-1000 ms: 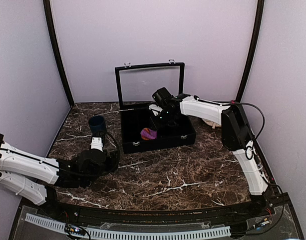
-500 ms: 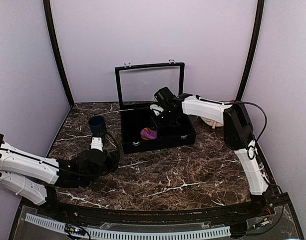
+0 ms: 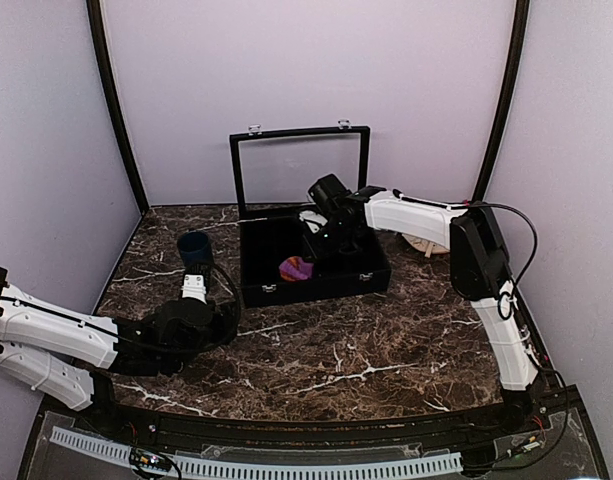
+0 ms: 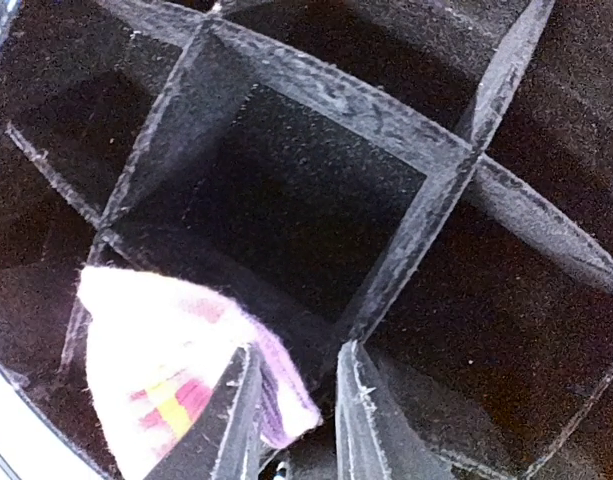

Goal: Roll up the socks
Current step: Place the sock in the storage box.

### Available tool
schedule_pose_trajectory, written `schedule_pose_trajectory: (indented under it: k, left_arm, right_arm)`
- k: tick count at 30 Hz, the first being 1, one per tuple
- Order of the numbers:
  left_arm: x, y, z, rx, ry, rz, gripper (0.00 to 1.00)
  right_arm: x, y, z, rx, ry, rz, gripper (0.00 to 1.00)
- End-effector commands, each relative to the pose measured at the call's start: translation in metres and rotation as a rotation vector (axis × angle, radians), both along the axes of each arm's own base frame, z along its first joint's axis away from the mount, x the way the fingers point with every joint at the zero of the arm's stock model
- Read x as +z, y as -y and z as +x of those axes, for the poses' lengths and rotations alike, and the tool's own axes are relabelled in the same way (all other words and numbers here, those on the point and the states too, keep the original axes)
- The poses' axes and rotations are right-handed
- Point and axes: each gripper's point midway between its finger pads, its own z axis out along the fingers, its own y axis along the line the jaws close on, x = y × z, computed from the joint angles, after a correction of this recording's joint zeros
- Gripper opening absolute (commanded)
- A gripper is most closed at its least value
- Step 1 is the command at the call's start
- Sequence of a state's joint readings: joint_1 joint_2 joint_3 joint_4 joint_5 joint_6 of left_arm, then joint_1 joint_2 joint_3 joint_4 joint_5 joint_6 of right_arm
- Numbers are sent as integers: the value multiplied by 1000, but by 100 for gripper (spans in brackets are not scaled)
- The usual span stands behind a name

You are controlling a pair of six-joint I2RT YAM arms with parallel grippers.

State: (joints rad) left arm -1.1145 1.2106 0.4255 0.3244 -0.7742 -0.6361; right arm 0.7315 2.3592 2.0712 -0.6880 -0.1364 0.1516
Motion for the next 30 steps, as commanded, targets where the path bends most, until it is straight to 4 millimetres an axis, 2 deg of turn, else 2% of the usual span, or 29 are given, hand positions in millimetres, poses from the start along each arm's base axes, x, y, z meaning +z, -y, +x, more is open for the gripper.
schedule_pose_trajectory:
  k: [1,7,14,18,24,30]
  left_arm:
    - [1,0,1,4,1,-13,57]
    - [1,0,1,3,1,-12,57]
    - [1,0,1,3,1,-11,57]
    - [1,0,1,1,3,-7,57]
    - [1,0,1,2,4,-4,57]
    - [1,0,2,4,8,5,58]
  right_arm:
    - [14,-30,-45,115,-40,42,26]
    - [22,-33,-45,125,1,32,29]
    - [12,-31,-48,121,-16,-8,29]
    - [7,-24,-41,91,-1,-54,27]
    - [-13,-22,-32,69,-26,-130,26]
    - [-15,-15,-18,28,6,-169,29]
